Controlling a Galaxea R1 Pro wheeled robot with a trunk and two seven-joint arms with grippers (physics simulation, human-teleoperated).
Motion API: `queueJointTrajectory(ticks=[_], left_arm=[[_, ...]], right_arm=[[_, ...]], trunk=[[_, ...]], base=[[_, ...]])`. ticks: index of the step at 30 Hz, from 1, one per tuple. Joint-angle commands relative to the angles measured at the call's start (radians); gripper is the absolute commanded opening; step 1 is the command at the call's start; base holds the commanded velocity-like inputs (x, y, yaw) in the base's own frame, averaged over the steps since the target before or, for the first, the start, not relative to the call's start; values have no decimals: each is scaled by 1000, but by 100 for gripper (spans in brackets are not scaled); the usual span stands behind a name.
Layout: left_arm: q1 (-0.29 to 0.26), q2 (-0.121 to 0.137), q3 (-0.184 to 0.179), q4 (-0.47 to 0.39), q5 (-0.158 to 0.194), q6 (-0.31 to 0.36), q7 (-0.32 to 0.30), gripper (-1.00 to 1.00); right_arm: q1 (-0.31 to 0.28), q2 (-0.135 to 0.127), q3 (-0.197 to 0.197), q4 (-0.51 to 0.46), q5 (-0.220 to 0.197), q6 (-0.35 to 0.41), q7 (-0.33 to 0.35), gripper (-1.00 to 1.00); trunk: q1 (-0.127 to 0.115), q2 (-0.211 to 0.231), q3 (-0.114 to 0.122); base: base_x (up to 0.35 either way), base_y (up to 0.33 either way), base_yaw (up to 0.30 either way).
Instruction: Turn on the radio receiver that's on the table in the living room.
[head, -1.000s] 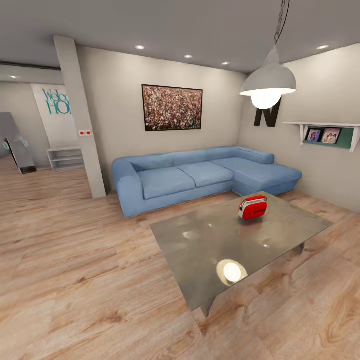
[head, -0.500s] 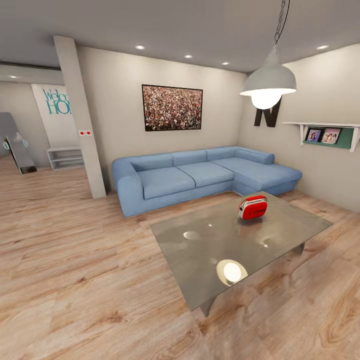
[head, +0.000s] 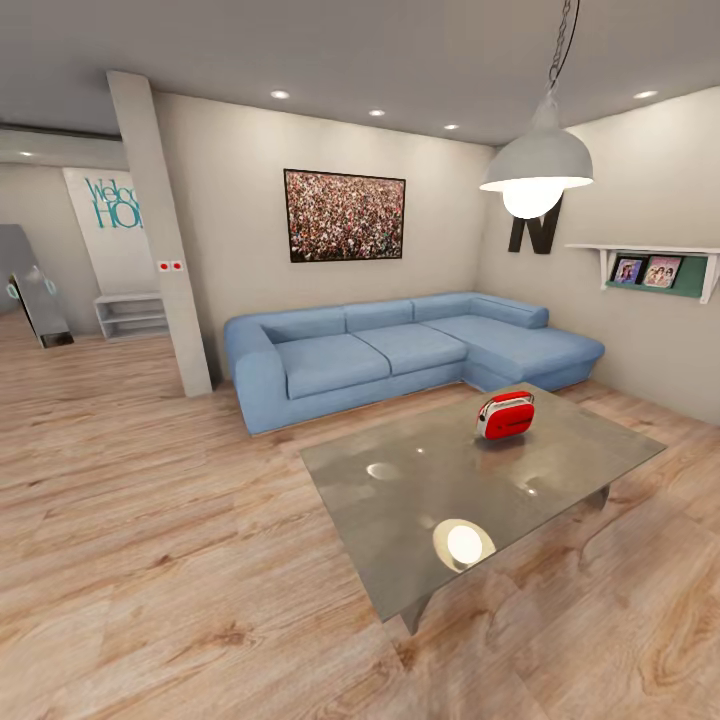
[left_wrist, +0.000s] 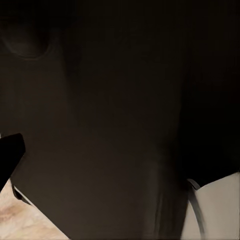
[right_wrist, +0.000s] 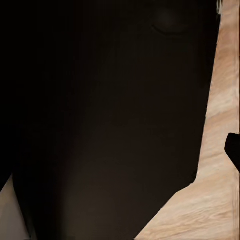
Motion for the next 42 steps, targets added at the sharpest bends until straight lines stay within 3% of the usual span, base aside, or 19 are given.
queueJointTrajectory(ticks=[1, 5, 6, 8, 11, 13, 16, 18, 20, 25, 29, 42], left_arm=[[0, 1, 0, -6, -1, -6, 1, 100], [0, 17, 2, -28, 0, -28, 18, 100], [0, 23, 2, -315, 1, -160, 39, 100], [-1, 33, 3, -396, 3, -110, 63, 100], [-1, 50, 8, -585, 6, 58, 84, 100], [-1, 56, 16, -693, 6, 178, 90, 100], [-1, 59, 25, -765, 6, 266, 94, 100], [-2, 60, 28, -784, 5, 289, 95, 100], [-2, 60, 29, -790, 2, 290, 96, 100], [-2, 60, 31, -795, -1, 265, 97, 100], [-2, 61, 32, -796, -2, 258, 97, 100], [-2, 60, 32, -796, -6, 254, 97, 100]], right_arm=[[-1, -6, -1, -6, 0, -6, 0, 100], [-5, -28, -4, -28, -4, -12, 0, 100], [-6, -70, -5, -431, -5, -11, 0, 100], [-10, -82, -6, -497, -5, -7, 1, 100], [-20, -92, -6, -608, -6, 35, 2, 100], [-42, -95, -6, -655, -7, 123, 5, 100], [-91, -102, -6, -677, -11, 255, 12, 100], [-110, -116, -6, -682, -10, 299, 14, 100], [-116, -127, -6, -681, -11, 294, 14, 100], [-122, -137, -3, -653, -11, 137, 6, 100], [-123, -138, -3, -617, -12, 92, 2, 100], [-123, -138, -5, -607, -14, 82, 7, 100]], trunk=[[0, 0, 0], [0, 0, 0], [0, 0, 0], [0, 0, 0], [0, 0, 0], [0, 0, 0], [0, 0, 0], [0, 0, 0], [0, 0, 0], [0, 0, 0], [0, 0, 0], [0, 0, 0]], base=[[0, 0, 0], [0, 0, 0], [0, 0, 0], [0, 0, 0], [0, 0, 0], [0, 0, 0], [0, 0, 0], [0, 0, 0], [0, 0, 0], [0, 0, -6], [0, 0, -164], [0, 0, -268]])
